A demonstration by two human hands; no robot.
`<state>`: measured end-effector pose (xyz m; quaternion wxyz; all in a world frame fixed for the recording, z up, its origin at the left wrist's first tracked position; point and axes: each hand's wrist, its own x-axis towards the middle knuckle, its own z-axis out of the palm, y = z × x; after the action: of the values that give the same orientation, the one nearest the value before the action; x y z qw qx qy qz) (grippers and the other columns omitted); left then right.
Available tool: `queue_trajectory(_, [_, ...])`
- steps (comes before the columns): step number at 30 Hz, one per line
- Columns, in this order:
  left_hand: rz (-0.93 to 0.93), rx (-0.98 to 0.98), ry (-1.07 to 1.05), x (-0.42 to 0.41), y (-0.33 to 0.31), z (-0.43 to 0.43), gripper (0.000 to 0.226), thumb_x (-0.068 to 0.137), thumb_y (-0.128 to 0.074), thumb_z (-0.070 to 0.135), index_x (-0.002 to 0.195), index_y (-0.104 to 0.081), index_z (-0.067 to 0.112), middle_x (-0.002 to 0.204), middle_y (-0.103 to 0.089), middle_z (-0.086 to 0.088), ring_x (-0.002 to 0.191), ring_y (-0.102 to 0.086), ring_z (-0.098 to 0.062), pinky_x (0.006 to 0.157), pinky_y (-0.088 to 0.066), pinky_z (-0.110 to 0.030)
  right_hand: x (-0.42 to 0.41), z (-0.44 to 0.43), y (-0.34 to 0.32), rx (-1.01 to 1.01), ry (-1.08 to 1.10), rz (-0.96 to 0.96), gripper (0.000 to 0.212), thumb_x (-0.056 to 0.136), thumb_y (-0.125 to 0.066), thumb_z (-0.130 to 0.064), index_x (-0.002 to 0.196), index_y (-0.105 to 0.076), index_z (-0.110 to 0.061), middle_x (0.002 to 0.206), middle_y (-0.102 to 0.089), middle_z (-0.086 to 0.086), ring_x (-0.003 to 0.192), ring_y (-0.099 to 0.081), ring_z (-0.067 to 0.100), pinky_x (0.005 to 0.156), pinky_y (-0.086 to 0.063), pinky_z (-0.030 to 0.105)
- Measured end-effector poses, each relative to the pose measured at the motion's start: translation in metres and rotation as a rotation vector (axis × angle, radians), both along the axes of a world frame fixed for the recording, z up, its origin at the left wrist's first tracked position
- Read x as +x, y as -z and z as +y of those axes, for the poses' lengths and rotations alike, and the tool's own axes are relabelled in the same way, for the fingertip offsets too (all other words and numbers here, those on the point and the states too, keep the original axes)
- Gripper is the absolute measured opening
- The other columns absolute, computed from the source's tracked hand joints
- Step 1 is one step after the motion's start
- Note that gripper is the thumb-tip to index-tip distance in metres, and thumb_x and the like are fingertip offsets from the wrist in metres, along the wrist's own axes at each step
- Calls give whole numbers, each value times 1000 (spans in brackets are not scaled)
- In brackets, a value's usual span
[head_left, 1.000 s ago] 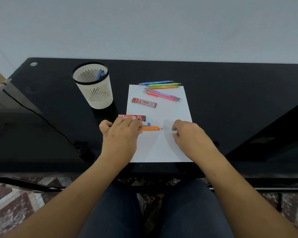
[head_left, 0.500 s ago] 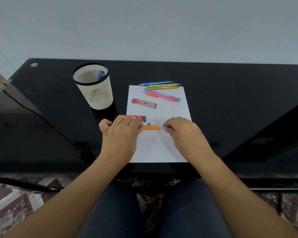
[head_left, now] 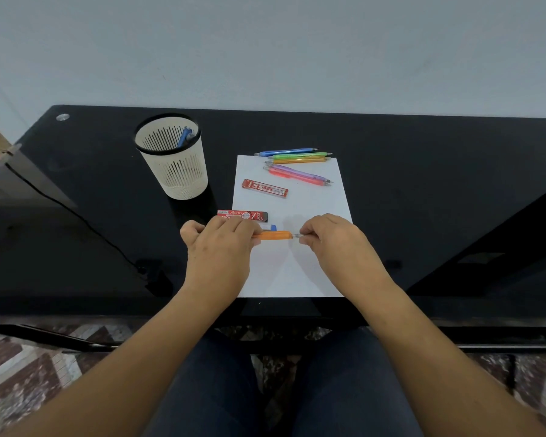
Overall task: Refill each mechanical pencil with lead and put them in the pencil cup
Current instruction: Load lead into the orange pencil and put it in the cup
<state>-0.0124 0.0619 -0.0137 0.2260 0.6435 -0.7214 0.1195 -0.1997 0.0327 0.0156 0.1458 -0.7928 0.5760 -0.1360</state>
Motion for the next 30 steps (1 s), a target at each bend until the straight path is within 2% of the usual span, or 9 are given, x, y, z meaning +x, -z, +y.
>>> queue_trajectory(9, [-3, 5, 6, 0, -3, -2, 15, 80, -76, 17, 91, -69, 24, 86, -70, 7, 79, -63, -19, 75, -18, -35, 1, 2, -1, -33, -7, -46, 21, 97, -52, -25, 112, -63, -16, 105, -61, -3, 86, -45, 5, 77, -37, 15])
queue_trajectory(16, [38, 43, 32, -1, -5, -4, 13, 84, -73, 21, 95, -69, 27, 88, -70, 9, 81, -62, -16, 77, -18, -35, 0, 4, -2, -78, -5, -103, 18, 94, -57, -24, 105, -66, -14, 98, -64, -1, 85, -53, 12, 77, -46, 23])
queue_trajectory(21, [39, -25, 70, -1, -4, -3, 10, 82, -74, 21, 91, -70, 24, 84, -69, 8, 77, -63, -17, 77, -20, -35, -1, 3, -4, -42, -16, -103, 17, 94, -57, -23, 104, -66, -13, 97, -64, -1, 82, -51, 10, 77, -46, 23])
queue_trajectory(25, [29, -78, 108, -1, -4, -7, 7, 83, -74, 20, 89, -70, 22, 82, -69, 8, 77, -63, -18, 75, -20, -36, -3, 3, -6, -125, -22, -165, 13, 90, -63, -20, 96, -68, -10, 89, -66, 2, 77, -55, 14, 74, -50, 29])
queue_trajectory(27, [16, -83, 104, -2, -3, -9, 7, 83, -74, 20, 88, -70, 23, 81, -69, 8, 75, -63, -17, 75, -19, -36, -4, 1, -8, -116, -36, -123, 15, 91, -61, -22, 98, -68, -11, 91, -66, 2, 80, -56, 15, 76, -50, 29])
queue_trajectory(30, [-10, -104, 96, -4, -3, -11, 7, 84, -74, 19, 89, -69, 22, 81, -68, 7, 72, -61, -18, 75, -20, -36, -3, -1, -9, -102, -64, -52, 22, 93, -58, -25, 113, -64, -17, 103, -64, 0, 92, -55, 14, 83, -48, 29])
